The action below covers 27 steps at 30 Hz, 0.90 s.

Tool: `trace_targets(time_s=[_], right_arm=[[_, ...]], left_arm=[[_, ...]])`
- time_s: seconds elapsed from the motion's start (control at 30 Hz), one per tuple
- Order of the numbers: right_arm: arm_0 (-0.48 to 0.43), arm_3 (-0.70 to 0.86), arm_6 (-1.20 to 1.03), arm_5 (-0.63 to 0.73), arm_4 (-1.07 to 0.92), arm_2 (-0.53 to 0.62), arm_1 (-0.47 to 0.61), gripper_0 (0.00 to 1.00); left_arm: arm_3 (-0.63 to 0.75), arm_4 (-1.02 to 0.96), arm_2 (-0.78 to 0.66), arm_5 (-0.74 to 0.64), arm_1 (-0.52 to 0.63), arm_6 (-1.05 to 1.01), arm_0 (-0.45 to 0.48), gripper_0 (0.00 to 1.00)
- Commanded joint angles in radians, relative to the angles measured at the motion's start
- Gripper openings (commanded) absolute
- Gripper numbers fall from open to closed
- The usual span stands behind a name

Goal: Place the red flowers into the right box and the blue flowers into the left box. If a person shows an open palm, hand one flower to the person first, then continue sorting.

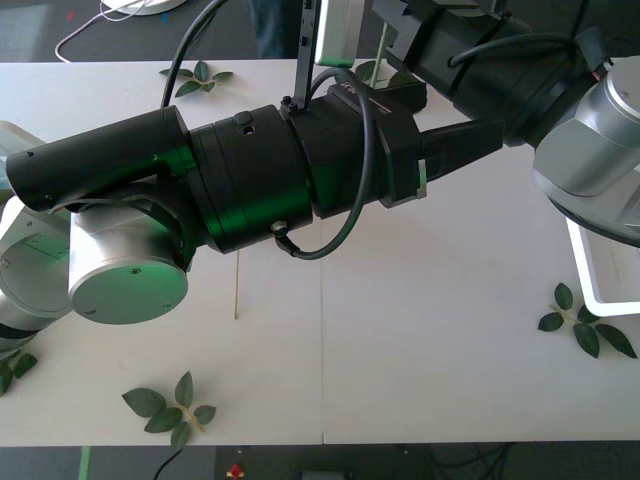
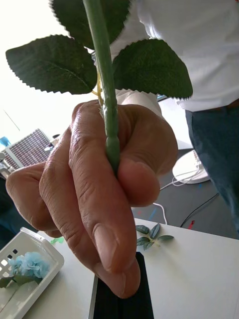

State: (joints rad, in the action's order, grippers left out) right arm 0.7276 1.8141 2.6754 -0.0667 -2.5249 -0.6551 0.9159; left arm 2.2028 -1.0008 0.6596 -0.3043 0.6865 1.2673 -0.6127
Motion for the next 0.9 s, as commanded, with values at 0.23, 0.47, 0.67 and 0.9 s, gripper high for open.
trace_targets(time_s=[0.23, 0.47, 0.67, 0.9], right_arm=[[0.044, 0.002, 0.030, -0.007, 0.011, -0.001, -0.020, 0.06], [0.044, 0.002, 0.030, -0.008, 0.012, 0.000, -0.020, 0.16], [0.044, 0.002, 0.030, -0.008, 0.012, 0.000, -0.020, 0.83], [0.044, 0.002, 0.030, -0.008, 0.012, 0.000, -0.020, 1.00]], left_arm=[[0.018, -0.002, 0.005, 0.013, 0.024, -0.059, -0.042, 1.00], [0.018, -0.002, 0.005, 0.013, 0.024, -0.059, -0.042, 1.00], [0.018, -0.002, 0.005, 0.013, 0.024, -0.059, -0.042, 1.00], [0.018, -0.002, 0.005, 0.013, 0.024, -0.059, -0.042, 1.00]])
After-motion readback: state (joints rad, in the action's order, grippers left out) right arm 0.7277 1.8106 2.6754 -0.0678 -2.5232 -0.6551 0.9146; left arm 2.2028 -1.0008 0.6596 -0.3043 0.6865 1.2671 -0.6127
